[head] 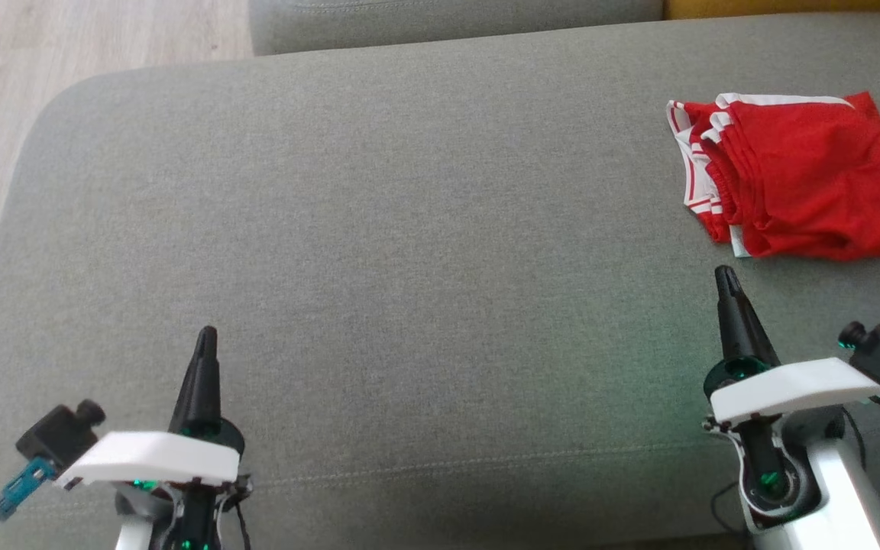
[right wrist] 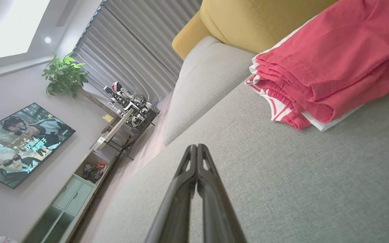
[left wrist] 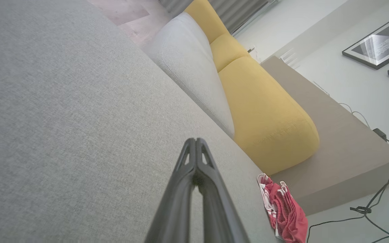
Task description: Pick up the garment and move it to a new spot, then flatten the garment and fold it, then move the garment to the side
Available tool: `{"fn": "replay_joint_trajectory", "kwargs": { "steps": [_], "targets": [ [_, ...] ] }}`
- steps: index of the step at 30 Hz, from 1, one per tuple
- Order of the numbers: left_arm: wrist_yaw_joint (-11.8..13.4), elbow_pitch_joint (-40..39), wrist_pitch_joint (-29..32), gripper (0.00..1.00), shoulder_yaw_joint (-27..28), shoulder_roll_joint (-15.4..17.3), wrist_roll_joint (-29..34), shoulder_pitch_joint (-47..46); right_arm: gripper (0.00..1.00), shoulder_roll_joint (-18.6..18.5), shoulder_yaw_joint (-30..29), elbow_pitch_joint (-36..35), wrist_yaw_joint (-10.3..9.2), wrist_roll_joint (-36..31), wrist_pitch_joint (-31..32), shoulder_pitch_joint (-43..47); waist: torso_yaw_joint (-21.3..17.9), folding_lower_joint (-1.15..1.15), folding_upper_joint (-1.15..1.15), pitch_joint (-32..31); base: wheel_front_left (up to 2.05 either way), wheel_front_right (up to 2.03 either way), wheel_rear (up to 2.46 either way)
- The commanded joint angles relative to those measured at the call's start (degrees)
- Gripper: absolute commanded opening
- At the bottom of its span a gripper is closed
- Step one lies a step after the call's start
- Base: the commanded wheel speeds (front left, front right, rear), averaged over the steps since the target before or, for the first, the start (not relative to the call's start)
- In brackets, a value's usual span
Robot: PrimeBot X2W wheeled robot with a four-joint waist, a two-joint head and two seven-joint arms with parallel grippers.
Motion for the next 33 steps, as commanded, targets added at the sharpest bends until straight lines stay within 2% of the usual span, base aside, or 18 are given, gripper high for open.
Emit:
{"fn": "replay_joint_trajectory", "kwargs": {
  "steps": [1, 33],
  "targets": [
    [-0.67, -1.56, 0.3, 0.0, 1.78, 0.9, -1.59, -3.17, 0.0, -0.81, 0.01, -1.66, -0.01, 1.89, 0.45, -0.75, 0.03, 0.0, 0.0, -0.07, 0.0, 0.0, 0.0],
    [-2.19, 1.31, 5.5, 0.0, 5.61, 1.2, -19.95, -4.32, 0.0, -0.76, -2.84, -1.19, -0.01, 22.27, 5.64, 0.84, 0.59, 0.0, 0.0, -1.61, 0.0, 0.0, 0.0]
  ]
}}
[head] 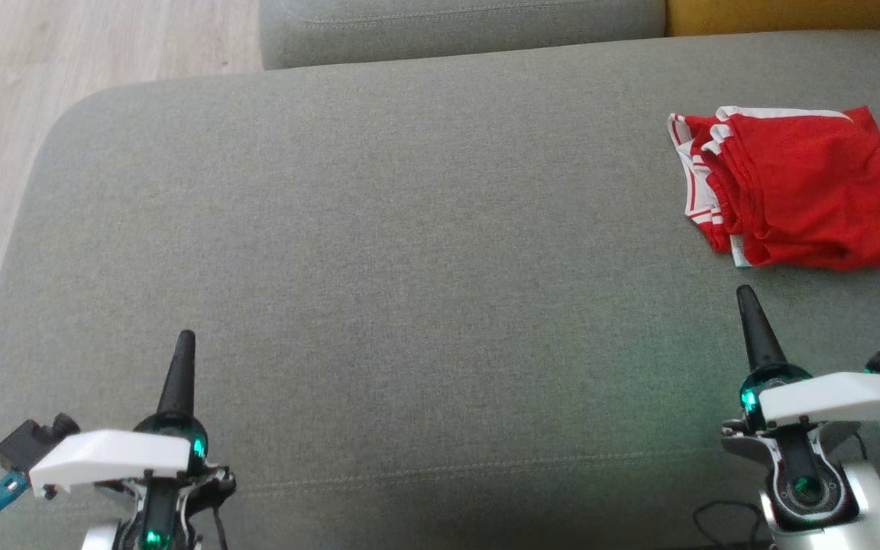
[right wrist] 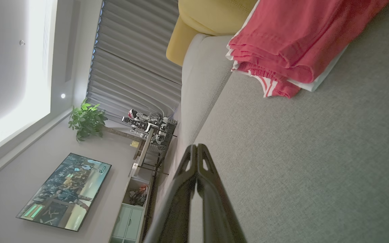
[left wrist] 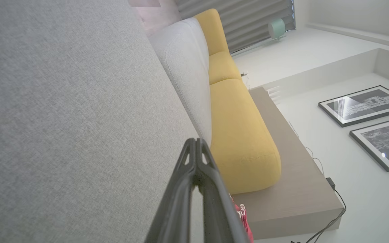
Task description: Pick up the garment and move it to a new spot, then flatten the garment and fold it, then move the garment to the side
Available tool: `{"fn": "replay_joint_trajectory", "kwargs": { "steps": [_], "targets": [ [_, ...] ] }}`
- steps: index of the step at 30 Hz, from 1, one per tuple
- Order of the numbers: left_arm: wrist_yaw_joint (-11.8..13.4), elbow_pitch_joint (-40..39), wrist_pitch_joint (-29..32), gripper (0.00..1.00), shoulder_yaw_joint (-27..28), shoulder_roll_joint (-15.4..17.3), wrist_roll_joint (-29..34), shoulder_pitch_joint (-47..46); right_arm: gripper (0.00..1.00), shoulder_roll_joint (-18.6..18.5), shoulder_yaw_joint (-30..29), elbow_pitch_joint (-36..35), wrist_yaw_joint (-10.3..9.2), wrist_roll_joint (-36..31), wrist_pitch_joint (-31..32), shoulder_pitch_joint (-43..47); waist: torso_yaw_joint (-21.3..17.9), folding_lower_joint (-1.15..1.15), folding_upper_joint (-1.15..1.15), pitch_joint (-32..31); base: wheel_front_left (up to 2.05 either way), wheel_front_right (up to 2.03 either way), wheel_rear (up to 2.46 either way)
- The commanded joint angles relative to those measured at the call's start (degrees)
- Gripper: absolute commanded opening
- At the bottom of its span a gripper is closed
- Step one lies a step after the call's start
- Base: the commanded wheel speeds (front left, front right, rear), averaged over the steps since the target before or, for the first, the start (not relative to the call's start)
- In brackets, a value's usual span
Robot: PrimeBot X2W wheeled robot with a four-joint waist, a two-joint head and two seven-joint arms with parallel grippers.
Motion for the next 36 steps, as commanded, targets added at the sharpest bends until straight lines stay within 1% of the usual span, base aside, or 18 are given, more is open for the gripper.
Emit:
{"fn": "replay_joint_trajectory", "kwargs": {
  "steps": [1, 36],
  "targets": [
    [-0.66, -1.4, 0.56, 0.0, 2.16, 1.09, -1.52, -3.12, 0.0, -0.75, 0.46, -1.76, 0.0, 1.87, 0.69, -0.56, 0.03, 0.0, 0.0, -0.07, 0.0, 0.0, 0.0],
    [-2.27, 1.69, 6.43, 0.0, 6.65, 1.12, -20.68, -4.38, 0.0, -0.44, -2.95, -1.24, -0.01, 23.21, 6.5, 1.09, 0.63, 0.0, 0.0, -1.71, 0.0, 0.0, 0.0]
  ]
}}
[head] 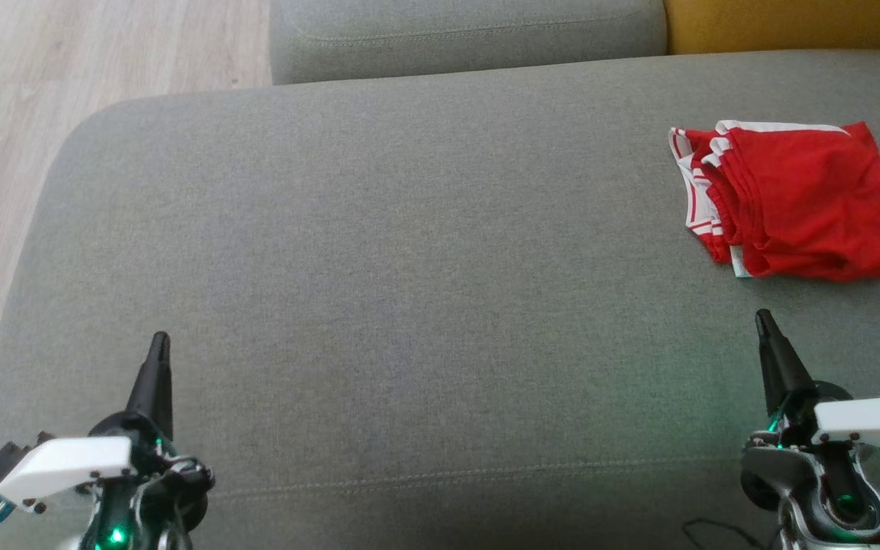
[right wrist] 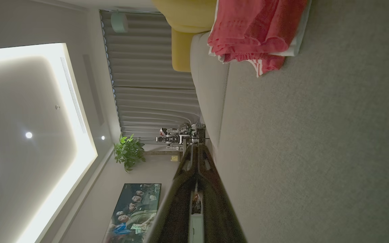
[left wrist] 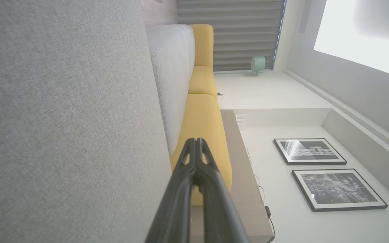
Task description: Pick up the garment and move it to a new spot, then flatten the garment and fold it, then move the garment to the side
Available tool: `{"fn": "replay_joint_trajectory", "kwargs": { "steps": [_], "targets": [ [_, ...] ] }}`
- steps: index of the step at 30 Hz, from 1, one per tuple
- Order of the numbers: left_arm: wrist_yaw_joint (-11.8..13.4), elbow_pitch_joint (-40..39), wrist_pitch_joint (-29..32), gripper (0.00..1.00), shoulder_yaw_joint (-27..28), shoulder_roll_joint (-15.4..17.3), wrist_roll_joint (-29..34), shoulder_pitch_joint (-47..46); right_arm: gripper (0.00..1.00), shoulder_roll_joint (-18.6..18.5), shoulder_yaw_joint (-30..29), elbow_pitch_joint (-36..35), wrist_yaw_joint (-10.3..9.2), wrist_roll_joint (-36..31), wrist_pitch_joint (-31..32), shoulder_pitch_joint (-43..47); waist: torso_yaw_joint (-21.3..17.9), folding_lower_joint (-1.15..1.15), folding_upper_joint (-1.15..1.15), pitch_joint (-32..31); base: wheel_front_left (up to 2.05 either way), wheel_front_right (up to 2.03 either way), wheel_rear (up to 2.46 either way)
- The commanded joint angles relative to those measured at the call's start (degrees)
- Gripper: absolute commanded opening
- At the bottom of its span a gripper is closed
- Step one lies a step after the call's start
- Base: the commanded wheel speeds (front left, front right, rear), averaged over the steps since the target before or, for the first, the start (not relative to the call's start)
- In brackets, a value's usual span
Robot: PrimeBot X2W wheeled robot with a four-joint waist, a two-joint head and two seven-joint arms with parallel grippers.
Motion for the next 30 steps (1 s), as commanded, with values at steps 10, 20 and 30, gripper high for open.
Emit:
{"fn": "replay_joint_trajectory", "kwargs": {
  "steps": [10, 20, 30],
  "targets": [
    [-0.6, -1.23, 1.0, 0.0, 3.06, 0.79, -1.74, -3.25, 0.0, -0.15, 0.29, -1.86, 0.03, 2.04, 1.12, -1.09, 0.04, 0.0, 0.0, -0.11, 0.0, 0.0, 0.0],
    [-0.6, -1.22, 1.17, 0.0, 3.27, 0.64, -1.56, -3.27, 0.0, -0.02, 0.1, -1.85, 0.03, 1.88, 1.28, -1.11, 0.04, 0.0, 0.0, -0.11, 0.0, 0.0, 0.0],
    [-0.6, -1.21, 1.32, 0.0, 3.45, 0.51, -1.41, -3.28, 0.0, 0.1, -0.06, -1.84, 0.03, 1.74, 1.4, -1.12, 0.04, 0.0, 0.0, -0.11, 0.0, 0.0, 0.0]
  ]
}}
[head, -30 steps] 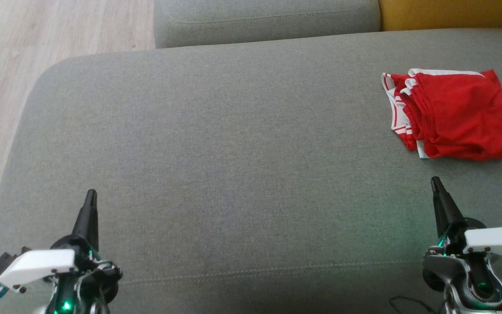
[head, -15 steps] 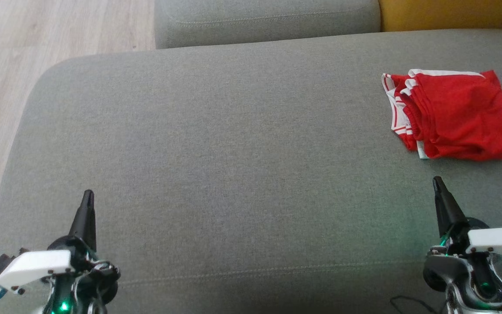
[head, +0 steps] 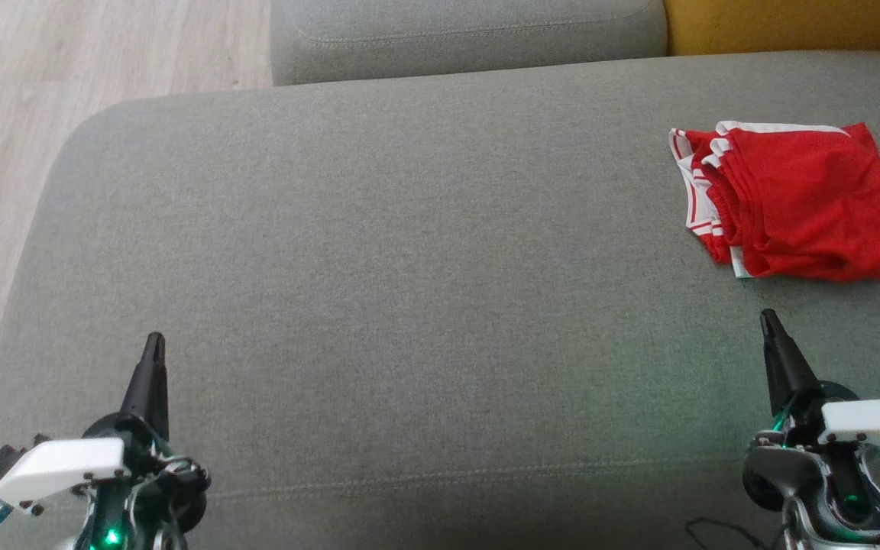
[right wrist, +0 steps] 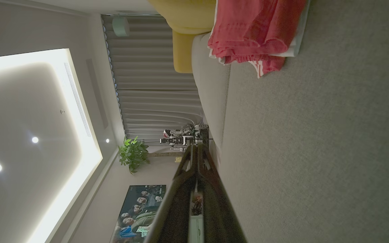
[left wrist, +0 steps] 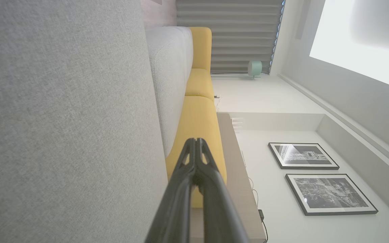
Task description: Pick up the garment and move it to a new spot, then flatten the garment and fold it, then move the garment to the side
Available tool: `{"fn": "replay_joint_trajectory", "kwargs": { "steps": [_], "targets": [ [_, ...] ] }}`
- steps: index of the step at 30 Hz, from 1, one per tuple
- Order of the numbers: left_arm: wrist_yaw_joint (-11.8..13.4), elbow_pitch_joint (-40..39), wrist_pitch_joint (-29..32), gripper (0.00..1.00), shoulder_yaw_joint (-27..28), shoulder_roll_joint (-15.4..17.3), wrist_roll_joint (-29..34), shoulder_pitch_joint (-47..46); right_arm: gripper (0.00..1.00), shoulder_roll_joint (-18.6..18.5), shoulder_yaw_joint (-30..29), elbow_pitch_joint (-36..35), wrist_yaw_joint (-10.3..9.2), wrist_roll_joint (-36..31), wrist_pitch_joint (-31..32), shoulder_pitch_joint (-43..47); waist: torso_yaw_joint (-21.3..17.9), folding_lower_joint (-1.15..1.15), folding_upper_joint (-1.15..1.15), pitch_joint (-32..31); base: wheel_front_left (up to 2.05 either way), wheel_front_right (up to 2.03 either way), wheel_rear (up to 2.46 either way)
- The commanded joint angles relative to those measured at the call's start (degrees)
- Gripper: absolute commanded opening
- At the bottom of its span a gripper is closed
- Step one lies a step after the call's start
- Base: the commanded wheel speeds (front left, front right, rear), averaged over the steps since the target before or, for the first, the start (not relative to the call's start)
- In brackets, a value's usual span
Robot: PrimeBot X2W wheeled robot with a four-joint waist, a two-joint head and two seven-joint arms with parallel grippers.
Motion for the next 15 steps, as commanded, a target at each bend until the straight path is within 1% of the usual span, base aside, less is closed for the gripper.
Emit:
{"fn": "replay_joint_trajectory", "kwargs": {
  "steps": [1, 15],
  "targets": [
    [-0.42, -1.49, 0.32, 0.0, 2.31, 0.59, 0.51, -3.26, 0.0, 0.0, 0.92, -1.87, 0.03, -0.15, 0.46, -1.12, 0.0, 0.0, 0.0, 0.0, 0.0, 0.0, 0.0],
    [-0.42, -1.48, 0.51, 0.0, 2.55, 0.42, 0.71, -3.28, 0.0, 0.15, 0.7, -1.86, 0.03, -0.33, 0.63, -1.14, 0.0, 0.0, 0.0, 0.0, 0.0, 0.0, 0.0]
  ]
}}
